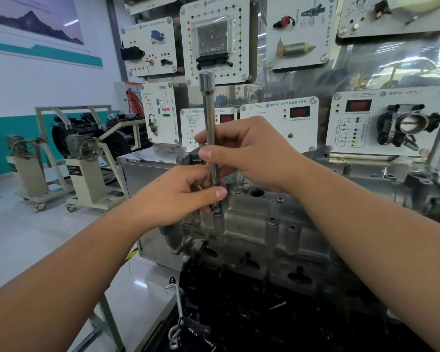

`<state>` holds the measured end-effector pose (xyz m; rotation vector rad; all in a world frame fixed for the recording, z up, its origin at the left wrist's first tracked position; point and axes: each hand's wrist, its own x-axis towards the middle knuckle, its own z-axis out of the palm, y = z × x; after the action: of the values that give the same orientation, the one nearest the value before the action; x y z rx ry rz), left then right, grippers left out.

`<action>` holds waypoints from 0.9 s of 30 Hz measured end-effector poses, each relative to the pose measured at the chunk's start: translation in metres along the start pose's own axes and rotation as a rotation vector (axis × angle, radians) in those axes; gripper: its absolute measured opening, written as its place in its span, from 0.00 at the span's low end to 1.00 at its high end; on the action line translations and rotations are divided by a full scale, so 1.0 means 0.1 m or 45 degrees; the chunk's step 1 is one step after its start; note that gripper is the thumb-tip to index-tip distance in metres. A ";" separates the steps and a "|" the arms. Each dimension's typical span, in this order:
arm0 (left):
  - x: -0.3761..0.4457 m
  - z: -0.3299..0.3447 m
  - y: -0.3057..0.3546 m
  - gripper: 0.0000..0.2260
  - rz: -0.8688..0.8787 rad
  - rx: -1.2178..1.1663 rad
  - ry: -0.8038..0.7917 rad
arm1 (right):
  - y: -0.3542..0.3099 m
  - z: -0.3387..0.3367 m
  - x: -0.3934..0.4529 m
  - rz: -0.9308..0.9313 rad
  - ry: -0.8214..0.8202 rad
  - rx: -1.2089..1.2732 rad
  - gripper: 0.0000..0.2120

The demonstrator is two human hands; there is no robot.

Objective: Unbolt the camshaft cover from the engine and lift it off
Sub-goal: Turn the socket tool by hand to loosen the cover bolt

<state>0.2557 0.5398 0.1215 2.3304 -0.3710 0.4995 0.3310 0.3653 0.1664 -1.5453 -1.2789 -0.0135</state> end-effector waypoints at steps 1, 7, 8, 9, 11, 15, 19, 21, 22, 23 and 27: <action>0.00 -0.02 -0.01 0.24 -0.011 -0.002 -0.046 | 0.00 -0.01 0.00 0.005 -0.014 0.004 0.08; 0.00 -0.08 -0.01 0.15 -0.046 0.013 -0.134 | -0.03 -0.05 -0.02 0.029 -0.125 0.057 0.11; 0.00 -0.06 0.00 0.15 -0.045 0.015 -0.101 | -0.03 -0.04 -0.03 0.017 -0.111 0.045 0.12; -0.01 -0.04 0.00 0.18 -0.038 0.018 -0.066 | -0.02 -0.03 -0.03 0.002 -0.088 0.024 0.12; -0.01 0.00 0.02 0.23 -0.033 0.022 -0.013 | -0.02 0.01 -0.02 -0.011 -0.022 -0.005 0.11; 0.00 -0.01 0.02 0.18 -0.069 -0.084 -0.029 | -0.01 0.02 0.00 -0.042 0.032 -0.058 0.06; -0.01 -0.05 0.02 0.07 -0.054 -0.105 -0.127 | -0.03 -0.03 -0.01 -0.004 -0.047 0.038 0.08; 0.00 -0.06 0.00 0.07 -0.048 -0.071 -0.123 | -0.03 -0.05 -0.01 0.008 -0.069 0.046 0.09; 0.00 -0.06 0.01 0.06 -0.048 -0.058 -0.113 | -0.03 -0.05 -0.02 0.009 -0.080 0.052 0.10; 0.01 -0.04 0.01 0.07 -0.027 -0.050 -0.090 | -0.03 -0.05 -0.02 0.008 -0.089 0.061 0.10; 0.01 0.01 -0.03 0.03 0.027 -0.138 -0.029 | -0.04 -0.02 -0.03 -0.018 -0.049 0.076 0.12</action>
<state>0.2581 0.5414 0.1199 2.2310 -0.4238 0.4521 0.3279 0.3611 0.1683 -1.4918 -1.3092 0.0452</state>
